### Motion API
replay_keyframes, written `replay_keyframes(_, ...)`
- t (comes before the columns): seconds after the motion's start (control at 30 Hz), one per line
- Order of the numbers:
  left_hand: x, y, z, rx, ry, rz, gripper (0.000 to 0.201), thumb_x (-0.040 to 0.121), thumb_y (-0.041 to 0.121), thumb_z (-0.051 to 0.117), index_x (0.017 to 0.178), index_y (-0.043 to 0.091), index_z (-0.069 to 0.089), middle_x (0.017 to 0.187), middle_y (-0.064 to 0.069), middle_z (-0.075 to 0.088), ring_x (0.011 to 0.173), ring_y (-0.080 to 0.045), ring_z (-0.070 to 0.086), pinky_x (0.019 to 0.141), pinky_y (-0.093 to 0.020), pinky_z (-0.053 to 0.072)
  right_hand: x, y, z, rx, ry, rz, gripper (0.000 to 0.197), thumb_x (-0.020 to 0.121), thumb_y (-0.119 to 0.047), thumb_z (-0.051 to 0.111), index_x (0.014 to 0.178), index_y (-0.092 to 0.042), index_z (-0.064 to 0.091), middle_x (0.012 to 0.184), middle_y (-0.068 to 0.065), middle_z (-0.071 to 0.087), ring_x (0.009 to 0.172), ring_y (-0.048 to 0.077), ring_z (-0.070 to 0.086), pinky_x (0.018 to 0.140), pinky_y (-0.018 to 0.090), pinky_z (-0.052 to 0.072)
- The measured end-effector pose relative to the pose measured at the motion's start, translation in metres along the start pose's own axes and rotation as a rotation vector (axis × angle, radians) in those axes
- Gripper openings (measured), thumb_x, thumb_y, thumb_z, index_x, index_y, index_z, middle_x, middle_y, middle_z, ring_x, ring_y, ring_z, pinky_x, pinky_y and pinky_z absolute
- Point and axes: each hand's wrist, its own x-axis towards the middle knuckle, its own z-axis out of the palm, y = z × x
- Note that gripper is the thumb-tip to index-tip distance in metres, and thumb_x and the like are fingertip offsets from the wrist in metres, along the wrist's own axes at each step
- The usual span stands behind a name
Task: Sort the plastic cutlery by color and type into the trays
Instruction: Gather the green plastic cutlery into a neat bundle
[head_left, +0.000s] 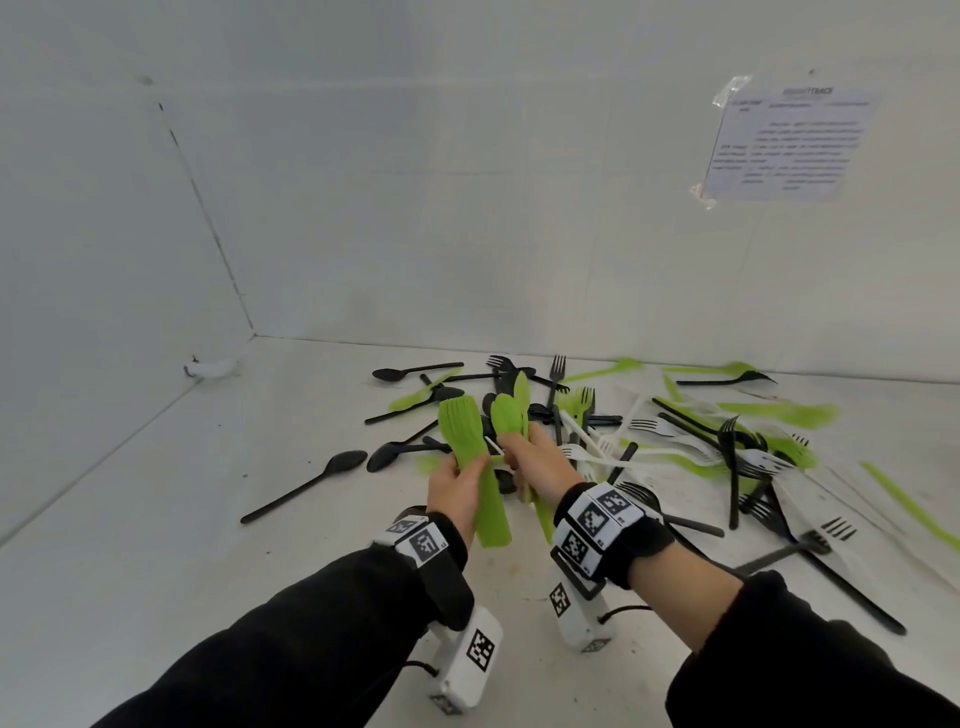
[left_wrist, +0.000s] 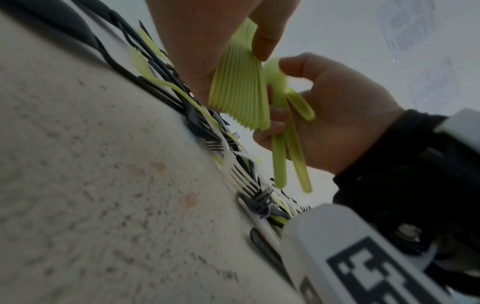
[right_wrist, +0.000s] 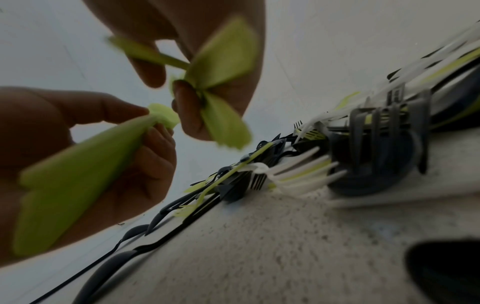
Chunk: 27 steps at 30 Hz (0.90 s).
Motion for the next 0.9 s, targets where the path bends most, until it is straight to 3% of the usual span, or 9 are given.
replay_keyframes(0.1, -0.008, -0.004, 0.008, -0.022, -0.059, -0.016, 0.015, 0.092, 0.015, 0.057, 0.105, 0.013, 0.064, 0.098, -0.014, 0.068, 0.086, -0.027, 0.064, 0.082, -0.04, 0.053, 0.002, 0.005, 0.0, -0.006, -0.002, -0.011, 0.012, 0.094, -0.015, 0.04, 0.084, -0.015, 0.044, 0.071, 0.001, 0.045, 0.053, 0.013, 0.042, 0.046, 0.024, 0.034)
replay_keyframes(0.2, -0.012, -0.01, 0.014, -0.035, -0.072, -0.02, 0.018, 0.092, 0.013, 0.055, 0.109, 0.014, 0.062, 0.107, -0.013, 0.068, 0.098, -0.029, 0.064, 0.09, -0.042, 0.052, -0.001, 0.013, 0.0, -0.126, 0.024, -0.089, 0.014, 0.096, -0.011, 0.038, 0.1, -0.012, 0.052, 0.077, -0.002, 0.052, 0.067, 0.011, 0.049, 0.059, 0.022, 0.039)
replay_keyframes(0.3, -0.015, -0.015, 0.017, -0.04, -0.072, -0.023, 0.017, 0.093, 0.01, 0.054, 0.107, 0.016, 0.061, 0.11, -0.012, 0.067, 0.102, -0.029, 0.063, 0.095, -0.044, 0.049, -0.007, 0.019, -0.003, -0.2, 0.063, -0.128, 0.022, 0.096, -0.011, 0.04, 0.108, -0.006, 0.058, 0.093, 0.005, 0.062, 0.089, 0.022, 0.059, 0.083, 0.036, 0.049)
replay_keyframes(0.37, -0.02, -0.019, 0.02, -0.033, -0.093, -0.023, 0.019, 0.093, 0.009, 0.053, 0.11, 0.014, 0.06, 0.11, -0.013, 0.066, 0.102, -0.028, 0.062, 0.095, -0.043, 0.048, -0.012, 0.021, -0.008, -0.206, 0.105, -0.129, 0.023, 0.095, -0.01, 0.044, 0.108, -0.006, 0.062, 0.103, 0.013, 0.066, 0.099, 0.027, 0.061, 0.092, 0.042, 0.049)
replay_keyframes(0.5, -0.029, -0.024, 0.027, -0.022, -0.111, -0.005, 0.026, 0.093, 0.006, 0.052, 0.118, 0.008, 0.058, 0.109, -0.016, 0.065, 0.1, -0.03, 0.062, 0.092, -0.043, 0.049, -0.016, 0.024, -0.014, -0.204, 0.141, -0.128, 0.022, 0.094, -0.012, 0.046, 0.096, -0.001, 0.065, 0.101, 0.021, 0.066, 0.089, 0.026, 0.059, 0.089, 0.039, 0.047)
replay_keyframes(0.6, -0.031, -0.028, 0.03, -0.011, -0.102, 0.021, 0.026, 0.09, 0.006, 0.058, 0.115, 0.008, 0.06, 0.102, -0.015, 0.067, 0.089, -0.027, 0.064, 0.077, -0.037, 0.052, -0.018, 0.027, -0.014, -0.265, 0.105, -0.119, 0.028, 0.097, -0.016, 0.04, 0.089, 0.001, 0.061, 0.096, 0.02, 0.058, 0.084, 0.023, 0.053, 0.078, 0.03, 0.042)
replay_keyframes(0.7, -0.03, -0.032, 0.031, 0.024, -0.071, 0.041, 0.028, 0.087, 0.008, 0.063, 0.114, 0.01, 0.06, 0.104, -0.015, 0.068, 0.095, -0.03, 0.065, 0.085, -0.043, 0.054, -0.021, 0.029, -0.02, -0.303, 0.109, -0.13, 0.025, 0.097, -0.012, 0.039, 0.087, -0.001, 0.06, 0.085, 0.015, 0.055, 0.084, 0.022, 0.052, 0.077, 0.03, 0.039)
replay_keyframes(0.83, -0.028, -0.037, 0.029, 0.033, -0.038, 0.037, 0.031, 0.086, 0.008, 0.064, 0.116, 0.009, 0.059, 0.107, -0.015, 0.068, 0.098, -0.032, 0.065, 0.091, -0.05, 0.051, -0.026, 0.029, -0.024, -0.183, 0.182, -0.101, 0.028, 0.095, -0.011, 0.046, 0.121, -0.012, 0.057, 0.098, 0.01, 0.063, 0.095, 0.023, 0.059, 0.092, 0.034, 0.047)
replay_keyframes(0.9, -0.027, -0.036, 0.028, 0.022, -0.027, 0.033, 0.028, 0.087, 0.007, 0.063, 0.114, 0.008, 0.06, 0.106, -0.015, 0.068, 0.097, -0.032, 0.065, 0.09, -0.049, 0.051, -0.026, 0.03, -0.025, -0.171, 0.227, -0.089, 0.03, 0.094, -0.011, 0.048, 0.124, -0.009, 0.052, 0.098, 0.005, 0.06, 0.093, 0.018, 0.056, 0.091, 0.031, 0.045)
